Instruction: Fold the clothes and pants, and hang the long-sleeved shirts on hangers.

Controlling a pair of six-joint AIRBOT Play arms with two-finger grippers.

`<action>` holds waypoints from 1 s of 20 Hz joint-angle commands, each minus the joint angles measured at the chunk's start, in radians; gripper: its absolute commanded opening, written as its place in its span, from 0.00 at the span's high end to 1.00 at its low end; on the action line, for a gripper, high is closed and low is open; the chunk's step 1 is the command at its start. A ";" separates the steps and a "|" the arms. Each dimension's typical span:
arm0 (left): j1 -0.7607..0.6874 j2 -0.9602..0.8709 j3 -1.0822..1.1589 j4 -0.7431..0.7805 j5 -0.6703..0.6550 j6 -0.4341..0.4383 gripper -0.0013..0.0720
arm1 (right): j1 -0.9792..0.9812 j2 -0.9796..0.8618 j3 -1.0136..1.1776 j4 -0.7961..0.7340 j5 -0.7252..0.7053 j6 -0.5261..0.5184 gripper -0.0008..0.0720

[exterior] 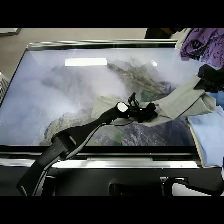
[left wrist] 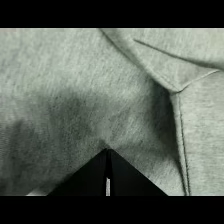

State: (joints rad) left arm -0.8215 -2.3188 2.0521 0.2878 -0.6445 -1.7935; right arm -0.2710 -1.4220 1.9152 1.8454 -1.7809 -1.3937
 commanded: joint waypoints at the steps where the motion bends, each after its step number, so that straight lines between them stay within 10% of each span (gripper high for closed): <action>1: 0.036 -0.011 0.019 -0.003 -0.077 -0.010 0.97 | 0.003 0.001 0.001 0.012 0.031 0.006 0.94; 11: 0.609 0.449 -0.014 0.791 -0.742 -0.054 0.96 | 0.428 -0.089 0.001 -0.003 0.225 0.282 0.95; 20: 0.968 0.641 -0.015 0.885 -0.898 -0.009 0.96 | 0.747 -0.313 0.001 0.032 0.452 0.479 0.95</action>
State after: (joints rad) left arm 0.0612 -1.7145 2.0373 1.1381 -1.4971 -1.8099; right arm 0.4057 -1.6733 1.9152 1.8534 -1.4204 -0.9833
